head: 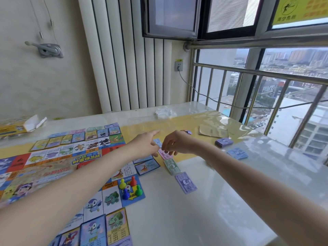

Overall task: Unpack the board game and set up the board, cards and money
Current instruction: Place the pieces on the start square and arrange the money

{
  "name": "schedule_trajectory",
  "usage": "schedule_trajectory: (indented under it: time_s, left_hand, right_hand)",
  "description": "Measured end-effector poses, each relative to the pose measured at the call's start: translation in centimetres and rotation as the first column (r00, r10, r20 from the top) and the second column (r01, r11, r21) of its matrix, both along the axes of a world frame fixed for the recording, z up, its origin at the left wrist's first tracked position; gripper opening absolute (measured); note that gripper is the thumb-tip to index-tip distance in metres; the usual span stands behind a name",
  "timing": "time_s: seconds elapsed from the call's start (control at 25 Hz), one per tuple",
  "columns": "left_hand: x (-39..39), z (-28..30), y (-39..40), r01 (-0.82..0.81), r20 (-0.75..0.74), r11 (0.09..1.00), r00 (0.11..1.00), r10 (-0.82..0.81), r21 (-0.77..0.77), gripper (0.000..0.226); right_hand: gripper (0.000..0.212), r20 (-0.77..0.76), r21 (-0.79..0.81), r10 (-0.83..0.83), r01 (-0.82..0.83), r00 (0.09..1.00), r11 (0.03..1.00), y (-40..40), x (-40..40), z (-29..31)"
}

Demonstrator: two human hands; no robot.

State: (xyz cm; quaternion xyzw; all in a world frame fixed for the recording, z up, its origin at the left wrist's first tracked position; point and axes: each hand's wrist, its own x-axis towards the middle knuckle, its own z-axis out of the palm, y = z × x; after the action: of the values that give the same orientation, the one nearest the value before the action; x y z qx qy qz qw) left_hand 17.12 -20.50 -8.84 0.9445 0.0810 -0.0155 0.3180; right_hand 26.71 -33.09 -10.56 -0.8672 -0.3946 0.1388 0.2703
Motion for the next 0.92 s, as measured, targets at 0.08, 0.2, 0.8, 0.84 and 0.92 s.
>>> schedule_trajectory:
  time_s: [0.08,0.2,0.8,0.84,0.92]
  left_hand:
    - [0.5,-0.1,-0.2,0.002,0.013,1.0,1.0,-0.002,-0.008,0.065]
    - [1.2,-0.5,-0.7,-0.009,0.054,1.0,0.999,0.01,-0.024,0.066]
    - [3.2,-1.6,-3.2,0.068,0.057,0.991,0.996,-0.075,0.114,0.053]
    - [3.3,-1.4,-2.8,0.056,0.065,0.989,0.996,-0.065,0.136,0.052]
    - [3.5,-1.0,-1.4,-0.004,0.09,0.983,0.996,-0.013,0.185,0.052]
  right_hand:
    - [0.017,0.057,-0.008,-0.032,0.032,0.998,0.999,-0.3,0.5,0.2]
    - [0.019,0.13,0.057,-0.154,0.148,0.979,0.987,-1.5,1.5,0.8]
    - [0.025,0.201,0.154,-0.452,0.427,0.869,0.891,-5.7,5.4,1.0]
    - [0.027,0.212,0.141,-0.446,0.425,0.869,0.894,-5.5,5.5,0.8]
    - [0.027,0.256,0.077,-0.387,0.38,0.886,0.922,-4.5,5.8,0.5]
